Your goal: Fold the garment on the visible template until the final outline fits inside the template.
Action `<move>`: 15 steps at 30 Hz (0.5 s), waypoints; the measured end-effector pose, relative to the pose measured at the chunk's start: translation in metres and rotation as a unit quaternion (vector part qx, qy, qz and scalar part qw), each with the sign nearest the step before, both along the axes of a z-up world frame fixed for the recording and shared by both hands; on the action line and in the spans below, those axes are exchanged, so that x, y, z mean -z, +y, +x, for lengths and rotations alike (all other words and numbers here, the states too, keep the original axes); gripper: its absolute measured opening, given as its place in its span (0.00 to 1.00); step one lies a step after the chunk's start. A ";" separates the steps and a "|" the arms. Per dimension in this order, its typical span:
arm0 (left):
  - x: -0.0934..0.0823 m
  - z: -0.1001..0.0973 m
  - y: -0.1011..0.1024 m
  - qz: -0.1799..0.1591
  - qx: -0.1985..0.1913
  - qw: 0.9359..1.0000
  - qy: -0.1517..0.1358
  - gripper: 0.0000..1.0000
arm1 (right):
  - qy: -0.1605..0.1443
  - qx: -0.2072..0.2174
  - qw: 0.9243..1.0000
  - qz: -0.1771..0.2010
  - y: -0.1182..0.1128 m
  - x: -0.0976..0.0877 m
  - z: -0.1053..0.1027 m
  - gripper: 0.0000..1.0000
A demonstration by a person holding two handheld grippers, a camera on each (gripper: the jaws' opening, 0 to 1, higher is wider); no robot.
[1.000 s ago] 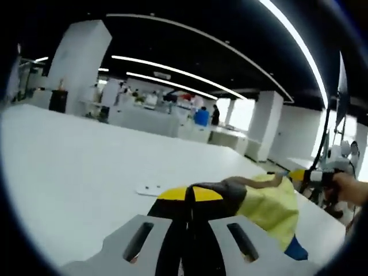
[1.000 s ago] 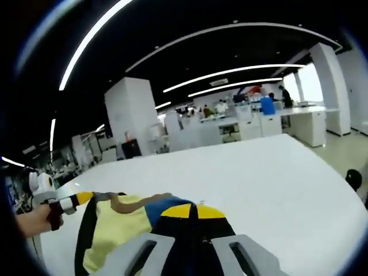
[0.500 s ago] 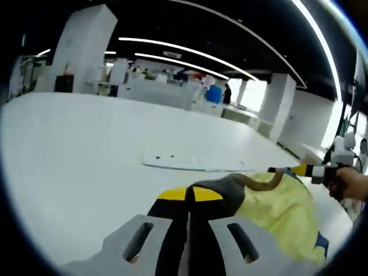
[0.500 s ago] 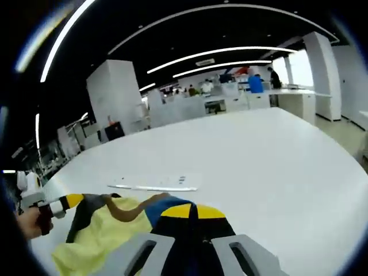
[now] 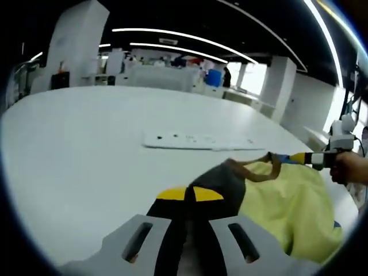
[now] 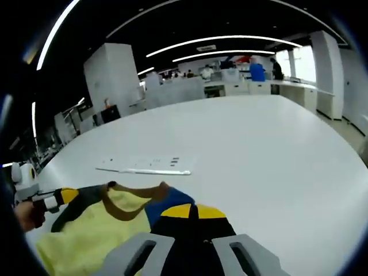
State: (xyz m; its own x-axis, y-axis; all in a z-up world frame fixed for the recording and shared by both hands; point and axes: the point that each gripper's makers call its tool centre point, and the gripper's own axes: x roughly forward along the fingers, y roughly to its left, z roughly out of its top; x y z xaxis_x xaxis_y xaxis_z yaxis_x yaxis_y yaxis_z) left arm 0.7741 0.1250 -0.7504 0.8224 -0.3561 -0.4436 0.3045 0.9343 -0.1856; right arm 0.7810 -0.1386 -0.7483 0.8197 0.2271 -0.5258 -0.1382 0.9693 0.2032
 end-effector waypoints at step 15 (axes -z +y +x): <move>-0.028 -0.019 0.011 0.012 0.027 0.999 -0.020 0.27 | -0.005 -0.073 0.997 -0.023 0.009 -0.024 -0.028 0.51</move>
State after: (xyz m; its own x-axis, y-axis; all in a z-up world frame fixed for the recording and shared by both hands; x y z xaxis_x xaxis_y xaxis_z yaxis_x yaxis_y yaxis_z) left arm 0.7552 0.1356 -0.7221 0.8195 -0.3896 -0.4203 0.3610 0.9205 -0.1496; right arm 0.7534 -0.1300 -0.7239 0.7848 0.3197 -0.5310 -0.2802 0.9472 0.1562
